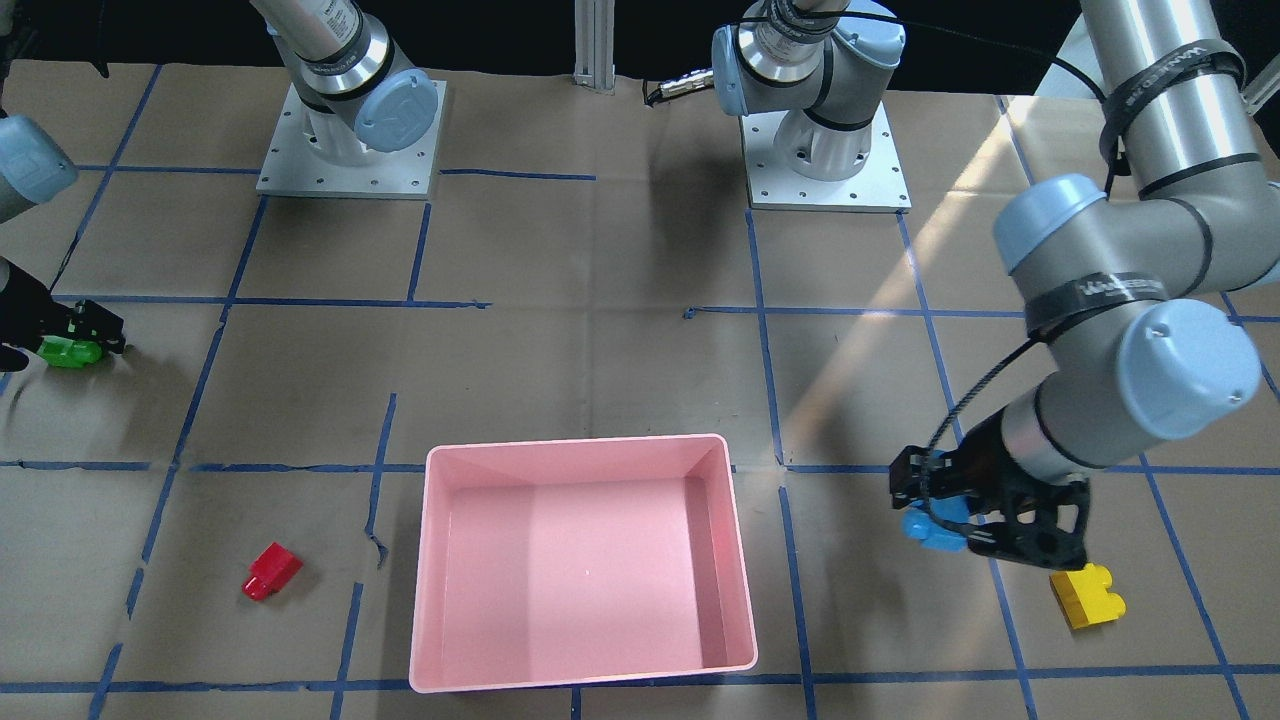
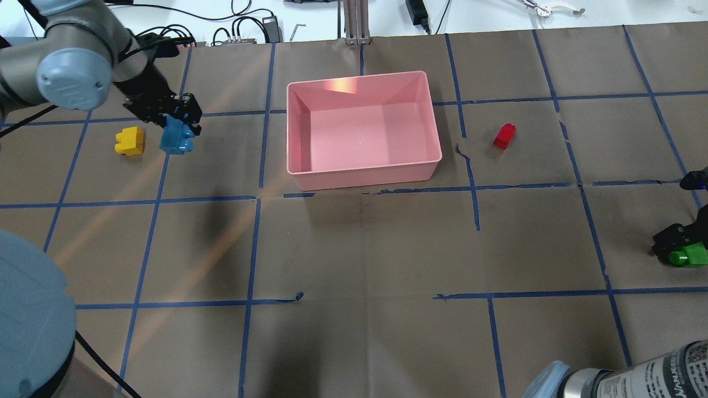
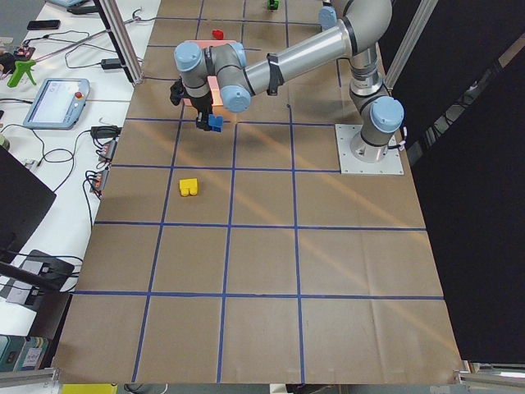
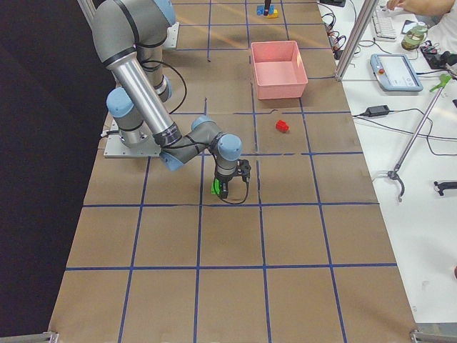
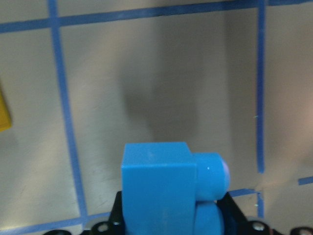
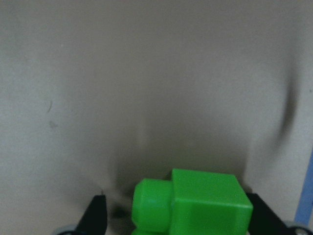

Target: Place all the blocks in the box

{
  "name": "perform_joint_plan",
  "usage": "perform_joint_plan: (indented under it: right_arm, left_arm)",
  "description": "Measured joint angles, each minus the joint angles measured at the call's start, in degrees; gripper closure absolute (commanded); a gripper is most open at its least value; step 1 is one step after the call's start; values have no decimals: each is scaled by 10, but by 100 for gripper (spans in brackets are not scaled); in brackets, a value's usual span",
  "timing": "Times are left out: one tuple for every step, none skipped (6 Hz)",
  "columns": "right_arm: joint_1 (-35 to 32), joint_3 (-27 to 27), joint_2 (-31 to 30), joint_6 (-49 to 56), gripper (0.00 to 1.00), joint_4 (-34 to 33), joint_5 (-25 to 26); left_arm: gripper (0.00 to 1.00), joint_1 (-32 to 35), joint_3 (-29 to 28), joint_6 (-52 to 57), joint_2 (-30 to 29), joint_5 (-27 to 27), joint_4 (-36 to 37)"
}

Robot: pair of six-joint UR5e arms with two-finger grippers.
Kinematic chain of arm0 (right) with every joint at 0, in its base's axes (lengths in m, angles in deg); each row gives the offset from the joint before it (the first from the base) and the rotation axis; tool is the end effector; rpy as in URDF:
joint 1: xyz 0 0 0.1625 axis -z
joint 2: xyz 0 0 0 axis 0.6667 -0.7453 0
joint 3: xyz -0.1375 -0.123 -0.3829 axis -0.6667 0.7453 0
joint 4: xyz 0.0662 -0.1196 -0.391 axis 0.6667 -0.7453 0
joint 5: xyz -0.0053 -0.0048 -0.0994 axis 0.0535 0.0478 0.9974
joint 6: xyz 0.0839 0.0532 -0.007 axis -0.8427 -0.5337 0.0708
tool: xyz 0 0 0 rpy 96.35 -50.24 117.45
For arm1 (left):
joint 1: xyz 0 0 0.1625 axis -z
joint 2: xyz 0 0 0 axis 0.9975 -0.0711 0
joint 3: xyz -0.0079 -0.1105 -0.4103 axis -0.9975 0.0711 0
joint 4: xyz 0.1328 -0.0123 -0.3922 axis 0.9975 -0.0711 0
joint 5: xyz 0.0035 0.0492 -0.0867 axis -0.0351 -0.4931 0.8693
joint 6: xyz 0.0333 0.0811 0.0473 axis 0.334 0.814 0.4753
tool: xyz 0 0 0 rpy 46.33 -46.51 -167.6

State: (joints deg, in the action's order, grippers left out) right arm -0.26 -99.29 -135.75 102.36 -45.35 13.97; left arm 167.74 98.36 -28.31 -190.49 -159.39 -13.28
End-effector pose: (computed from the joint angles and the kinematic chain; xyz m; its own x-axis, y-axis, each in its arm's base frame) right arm -0.2753 -0.4175 0.1630 -0.9981 -0.0608 -0.0062 -0.0611 0.9925 0.1060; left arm -0.0475 -0.6627 0.3128 -0.9808 0.1730 0.0903 0.1752 0.9844 0.0161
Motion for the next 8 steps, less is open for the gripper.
perform_joint_plan:
  right_arm:
    - [0, 0, -2, 4, 1, 0, 6]
    - [1, -1, -5, 6, 1, 0, 13]
    - [1, -1, -5, 7, 15, 1, 19]
    - [1, -1, -6, 6, 30, 2, 21]
    - [1, -1, -7, 4, 45, 1, 21]
    - [1, 0, -8, 3, 62, 2, 21]
    - [1, 0, -13, 2, 76, 3, 21]
    - [1, 1, -18, 2, 78, 4, 21]
  left_arm:
    - [91, 61, -48, -56, -31, -1, 1]
    - [91, 113, -97, -102, -63, -3, 2]
    - [87, 151, -123, -131, -88, -5, 2]
    - [66, 174, -119, -142, -102, -6, 2]
    - [1, 185, -105, -146, -107, -6, 6]
    - [1, 188, -93, -145, -107, -6, 18]
    - [1, 187, -86, -143, -101, -6, 29]
    - [1, 179, -82, -141, -83, -9, 25]
